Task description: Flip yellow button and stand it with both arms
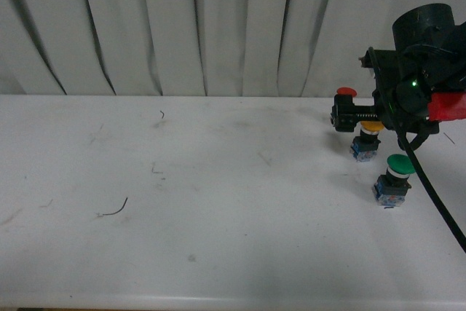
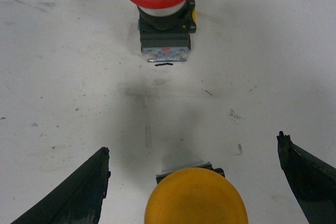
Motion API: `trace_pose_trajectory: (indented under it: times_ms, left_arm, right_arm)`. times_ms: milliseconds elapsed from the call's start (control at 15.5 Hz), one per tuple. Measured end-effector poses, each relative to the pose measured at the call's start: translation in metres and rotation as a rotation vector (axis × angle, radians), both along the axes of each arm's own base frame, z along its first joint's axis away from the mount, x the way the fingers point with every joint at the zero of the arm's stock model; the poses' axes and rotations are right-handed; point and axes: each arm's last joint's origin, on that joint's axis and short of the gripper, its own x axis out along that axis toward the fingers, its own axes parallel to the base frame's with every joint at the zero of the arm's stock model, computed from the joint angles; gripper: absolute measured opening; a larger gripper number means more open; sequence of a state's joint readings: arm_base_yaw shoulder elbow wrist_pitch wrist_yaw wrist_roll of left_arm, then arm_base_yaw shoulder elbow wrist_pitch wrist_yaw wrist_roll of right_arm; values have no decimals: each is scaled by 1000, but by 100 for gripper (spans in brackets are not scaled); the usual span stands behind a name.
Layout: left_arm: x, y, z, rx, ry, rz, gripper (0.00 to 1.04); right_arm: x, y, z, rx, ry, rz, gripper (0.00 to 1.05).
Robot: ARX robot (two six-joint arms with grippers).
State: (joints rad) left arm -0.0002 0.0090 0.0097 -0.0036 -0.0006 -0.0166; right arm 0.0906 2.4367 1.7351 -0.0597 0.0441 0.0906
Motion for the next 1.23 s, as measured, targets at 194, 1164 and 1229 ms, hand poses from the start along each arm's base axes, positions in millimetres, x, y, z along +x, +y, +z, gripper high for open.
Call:
trace_pose_trajectory:
  times_ms: [194,1164,1229]
  left_arm:
    - [0,0,0,0,0,0,98]
    - [0,0,0,0,0,0,98]
    - [0,0,0,0,0,0,98]
  right_arm:
    - [-13,0,41,48,-113,36,98]
    - [-280,-46,123,-32,-749,-20,22]
    - [-292,-47,108,-34,-712,-23,9]
